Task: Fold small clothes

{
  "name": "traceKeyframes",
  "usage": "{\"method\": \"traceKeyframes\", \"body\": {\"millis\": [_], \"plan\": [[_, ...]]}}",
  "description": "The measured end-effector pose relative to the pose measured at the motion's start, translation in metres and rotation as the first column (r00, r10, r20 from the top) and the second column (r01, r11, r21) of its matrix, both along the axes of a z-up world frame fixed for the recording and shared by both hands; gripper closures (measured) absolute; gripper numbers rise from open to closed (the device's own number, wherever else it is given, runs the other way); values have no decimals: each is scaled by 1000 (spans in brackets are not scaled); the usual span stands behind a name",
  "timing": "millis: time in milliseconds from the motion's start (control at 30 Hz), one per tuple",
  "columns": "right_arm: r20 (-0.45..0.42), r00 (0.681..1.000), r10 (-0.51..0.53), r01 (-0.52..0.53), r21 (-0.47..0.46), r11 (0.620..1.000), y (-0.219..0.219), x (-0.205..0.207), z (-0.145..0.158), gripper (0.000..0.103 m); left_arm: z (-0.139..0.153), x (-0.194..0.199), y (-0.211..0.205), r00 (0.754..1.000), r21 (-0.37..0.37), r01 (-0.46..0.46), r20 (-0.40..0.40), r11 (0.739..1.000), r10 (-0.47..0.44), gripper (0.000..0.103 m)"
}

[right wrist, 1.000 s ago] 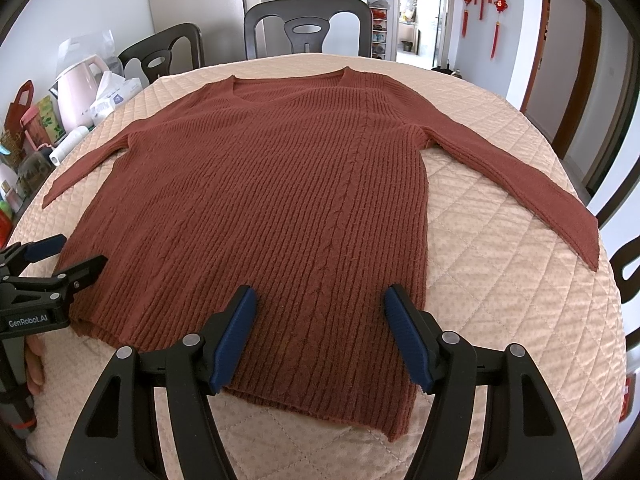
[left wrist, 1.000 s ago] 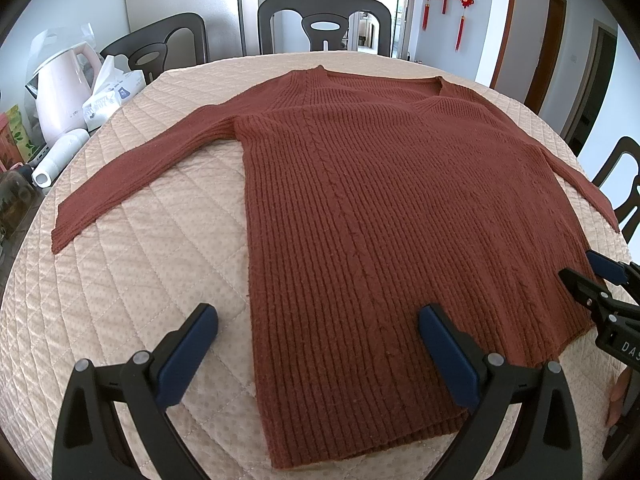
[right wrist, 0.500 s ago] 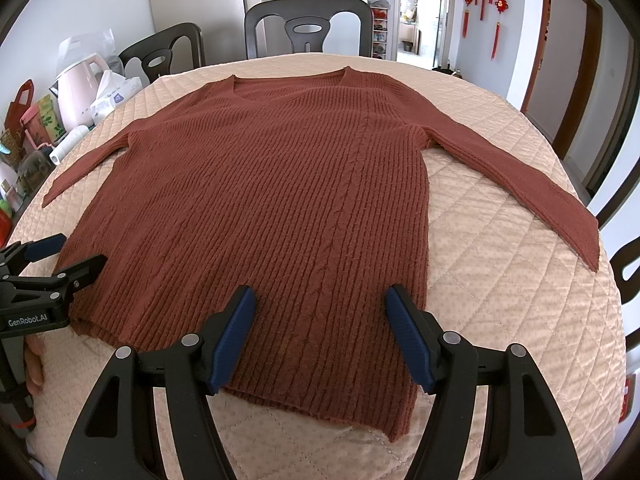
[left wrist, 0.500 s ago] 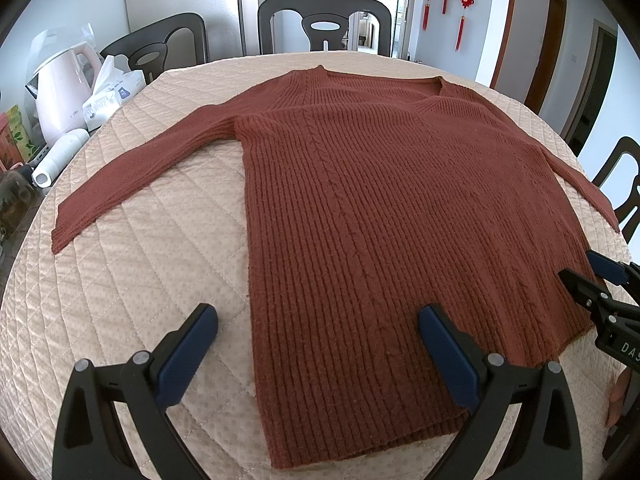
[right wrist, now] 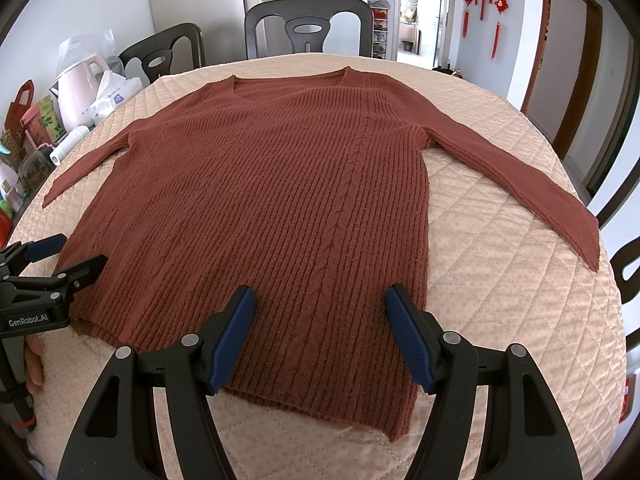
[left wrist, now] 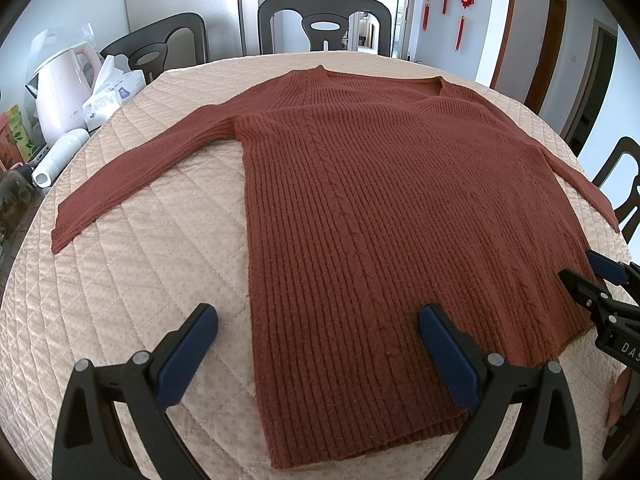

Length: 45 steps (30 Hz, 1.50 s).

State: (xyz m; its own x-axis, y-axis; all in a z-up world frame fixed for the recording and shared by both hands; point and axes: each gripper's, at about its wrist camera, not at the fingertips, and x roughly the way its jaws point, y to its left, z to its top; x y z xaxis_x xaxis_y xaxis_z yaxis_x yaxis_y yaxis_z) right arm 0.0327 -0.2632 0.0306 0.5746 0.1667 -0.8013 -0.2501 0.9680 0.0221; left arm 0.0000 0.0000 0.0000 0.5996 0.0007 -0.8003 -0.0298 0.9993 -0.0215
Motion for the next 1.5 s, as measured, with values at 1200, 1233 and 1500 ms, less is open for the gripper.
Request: {"method": "traceKeyframes", "body": {"millis": [1200,1233,1500], "plan": [[0,1000,3,-3,-18,1000,3,0,-4,34,0,0,0,1000,1,0,0,1000,0,1],[0,1000,3,-3,-19,1000,3,0,-4,34,0,0,0,1000,0,0,0,1000,0,1],[1,1000,3,-3,-18,1000,3,0,-4,34,0,0,0,1000,1,0,0,1000,0,1]]}}
